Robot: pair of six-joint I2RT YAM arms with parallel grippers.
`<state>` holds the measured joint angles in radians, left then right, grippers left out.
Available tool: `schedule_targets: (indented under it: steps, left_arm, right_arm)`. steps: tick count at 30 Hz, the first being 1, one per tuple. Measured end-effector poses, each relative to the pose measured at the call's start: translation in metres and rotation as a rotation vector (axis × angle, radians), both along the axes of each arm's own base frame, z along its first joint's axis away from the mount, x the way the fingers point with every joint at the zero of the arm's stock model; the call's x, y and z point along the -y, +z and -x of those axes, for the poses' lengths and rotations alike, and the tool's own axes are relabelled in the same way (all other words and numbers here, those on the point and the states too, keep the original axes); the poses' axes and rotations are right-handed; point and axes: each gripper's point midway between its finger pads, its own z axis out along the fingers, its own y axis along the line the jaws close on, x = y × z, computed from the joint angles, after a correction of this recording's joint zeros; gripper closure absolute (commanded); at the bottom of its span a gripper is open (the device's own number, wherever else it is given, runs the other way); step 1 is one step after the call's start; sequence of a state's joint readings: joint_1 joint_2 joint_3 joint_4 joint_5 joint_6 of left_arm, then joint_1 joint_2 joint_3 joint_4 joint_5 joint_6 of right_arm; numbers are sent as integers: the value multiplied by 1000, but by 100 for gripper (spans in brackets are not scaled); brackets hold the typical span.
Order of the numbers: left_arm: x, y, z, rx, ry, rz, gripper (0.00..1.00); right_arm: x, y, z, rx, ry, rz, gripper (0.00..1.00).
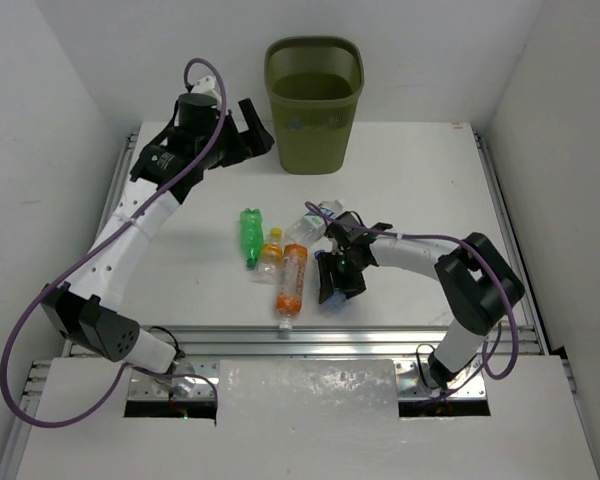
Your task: Put the plastic bottles in the bin
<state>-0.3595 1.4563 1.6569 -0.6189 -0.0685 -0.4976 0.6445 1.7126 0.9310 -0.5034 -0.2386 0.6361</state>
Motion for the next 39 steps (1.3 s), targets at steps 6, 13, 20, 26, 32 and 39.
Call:
schedule_targets:
  steps: [6,13,20,26,32,39]
  left_arm:
    - [30,7,23,-47,-169,67,0]
    - [119,6,69,-121,-569,267,0]
    - [165,-9,94,-251,-836,429,4]
    - [181,-10,106,-276,-932,465,43]
    - [190,-1,92,-199,-963,423,100]
    - [189,58,26,-24,-731,306,100]
  right_arm:
    - [17,13,-6,118,-1,43,72]
    - [17,133,-34,576,51,-165,90]
    - [8,216,-49,855,131,-320,91]
    - [0,249,-61,916,156,-339,88]
    - [1,263,-71,902,95,-328,2]
    - [33,280,-94,997,-61,-193,1]
